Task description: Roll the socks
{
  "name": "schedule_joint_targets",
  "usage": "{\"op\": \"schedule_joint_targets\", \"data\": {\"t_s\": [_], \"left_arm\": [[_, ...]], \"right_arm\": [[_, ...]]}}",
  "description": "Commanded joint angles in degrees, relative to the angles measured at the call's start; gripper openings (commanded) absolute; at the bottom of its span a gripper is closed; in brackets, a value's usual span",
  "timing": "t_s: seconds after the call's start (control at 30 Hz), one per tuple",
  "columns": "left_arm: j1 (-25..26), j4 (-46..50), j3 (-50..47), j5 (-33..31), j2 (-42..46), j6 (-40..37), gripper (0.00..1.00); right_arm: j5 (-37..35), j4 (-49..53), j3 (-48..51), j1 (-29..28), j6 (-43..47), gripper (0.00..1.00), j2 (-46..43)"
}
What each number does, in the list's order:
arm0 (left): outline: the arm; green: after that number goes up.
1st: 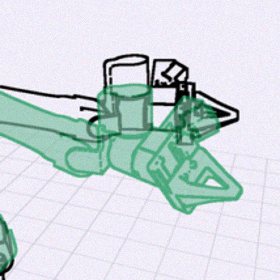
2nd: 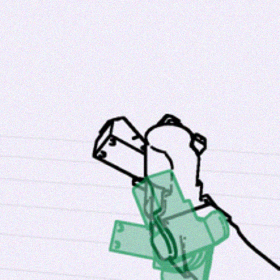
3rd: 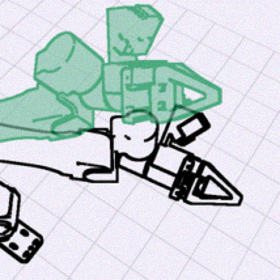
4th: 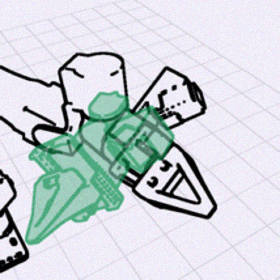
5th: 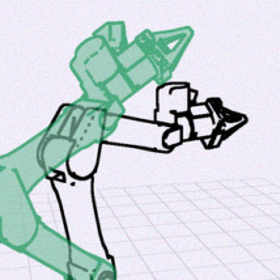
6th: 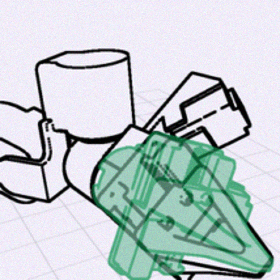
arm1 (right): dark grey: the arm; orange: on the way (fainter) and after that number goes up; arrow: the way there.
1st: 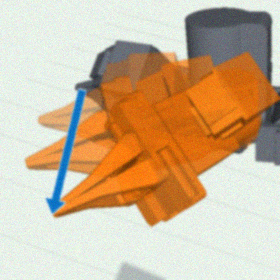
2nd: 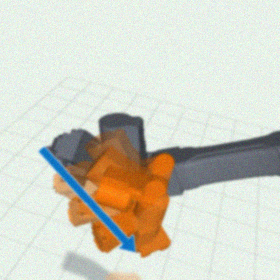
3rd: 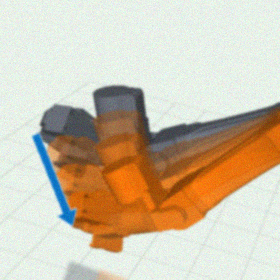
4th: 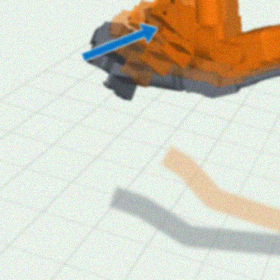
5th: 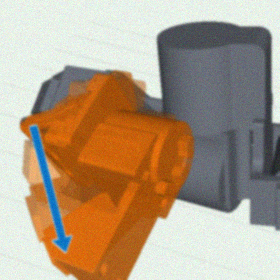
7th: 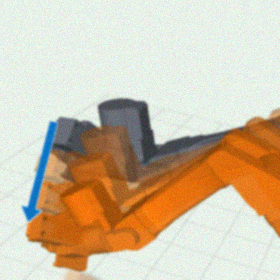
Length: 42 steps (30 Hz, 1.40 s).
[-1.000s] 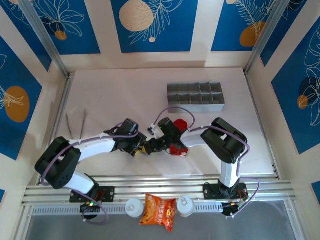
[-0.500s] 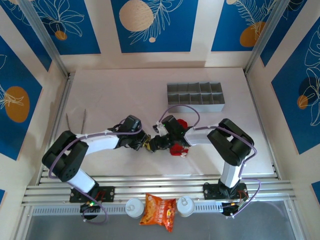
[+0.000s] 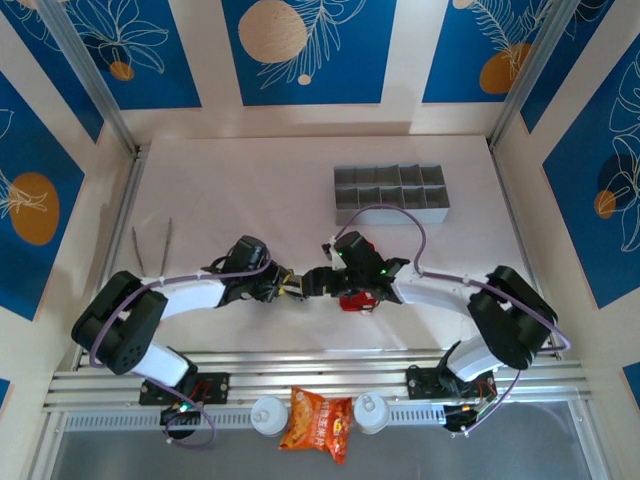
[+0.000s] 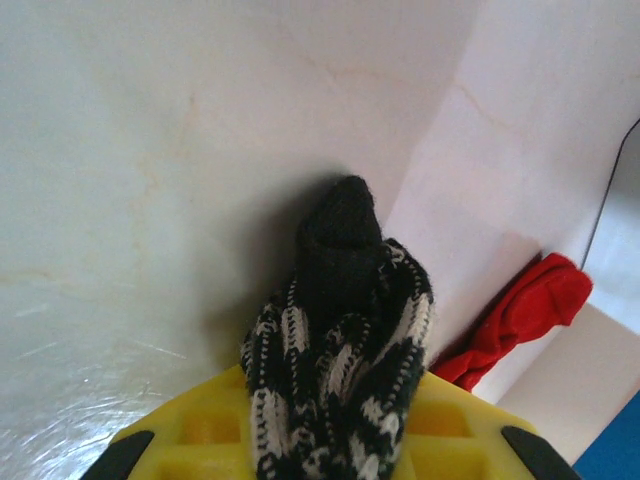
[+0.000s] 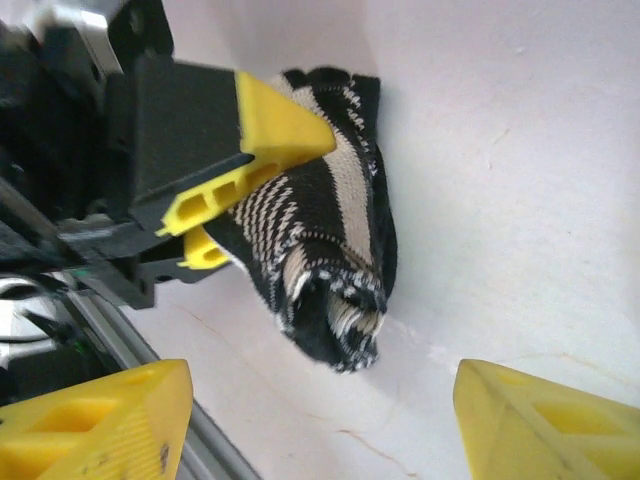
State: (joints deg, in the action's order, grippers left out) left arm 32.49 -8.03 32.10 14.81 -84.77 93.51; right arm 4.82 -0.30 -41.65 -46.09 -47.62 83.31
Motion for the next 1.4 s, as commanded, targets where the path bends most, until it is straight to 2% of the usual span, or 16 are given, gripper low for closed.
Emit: {"op": "schedule_joint_targets", "data": {"t_s": [0.0, 0.03, 0.13, 0.2, 0.37, 0.57, 0.7, 0.87, 0.97, 1.1, 1.23, 1.37], "left_arm": [[-1.5, 1.8, 2.0, 0.3, 2.3, 3.0, 0.0], [-2.0, 2.3, 2.8, 0.6, 2.7, 3.3, 0.0], [-3.1, 3.3, 5.4, 2.2, 2.9, 4.6, 0.0], [-3.6, 4.3, 7.4, 3.6, 2.7, 5.4, 0.0], [-3.7, 7.6, 12.2, 5.3, 2.5, 6.3, 0.0], [-3.7, 7.7, 15.0, 5.0, 2.0, 6.8, 0.0], [-3.8, 6.7, 15.2, 4.6, 2.1, 7.5, 0.0], [-4.2, 6.8, 16.7, 4.6, 1.2, 6.8, 0.0], [-4.4, 6.6, 17.2, 4.6, 0.7, 6.8, 0.0], [-4.4, 6.8, 18.5, 5.2, -0.1, 6.6, 0.0], [-4.4, 8.0, 19.6, 6.2, 0.0, 6.3, 0.0], [-4.4, 10.2, 20.4, 7.9, 0.3, 6.4, 0.0]], "right_arm": [[-0.2, 3.7, -0.5, 1.0, -14.8, 0.72, -2.3], [0.3, 3.8, -0.9, 1.2, -17.8, 0.74, -2.9], [-0.3, 3.8, -2.2, 1.4, -25.8, 0.93, -4.2], [0.2, -0.2, -2.3, 1.9, -30.0, 1.0, -4.3], [1.3, -2.5, -7.2, 2.8, -39.2, 0.99, -1.8], [-0.3, -13.4, -8.2, 2.4, -55.2, 1.0, 2.2], [0.9, -7.5, -11.8, 2.8, -57.0, 0.98, 2.9], [-0.4, -2.3, -10.7, 1.8, -59.5, 0.95, 0.4], [-1.4, -1.7, -9.8, 1.0, -60.8, 0.96, -0.8], [-2.5, -6.1, -9.1, 0.2, -62.8, 0.96, 0.1], [-1.3, -8.7, -10.8, 1.3, -61.8, 0.9, 3.2], [0.2, -6.1, -12.5, 3.4, -57.9, 0.83, 4.4]]}}
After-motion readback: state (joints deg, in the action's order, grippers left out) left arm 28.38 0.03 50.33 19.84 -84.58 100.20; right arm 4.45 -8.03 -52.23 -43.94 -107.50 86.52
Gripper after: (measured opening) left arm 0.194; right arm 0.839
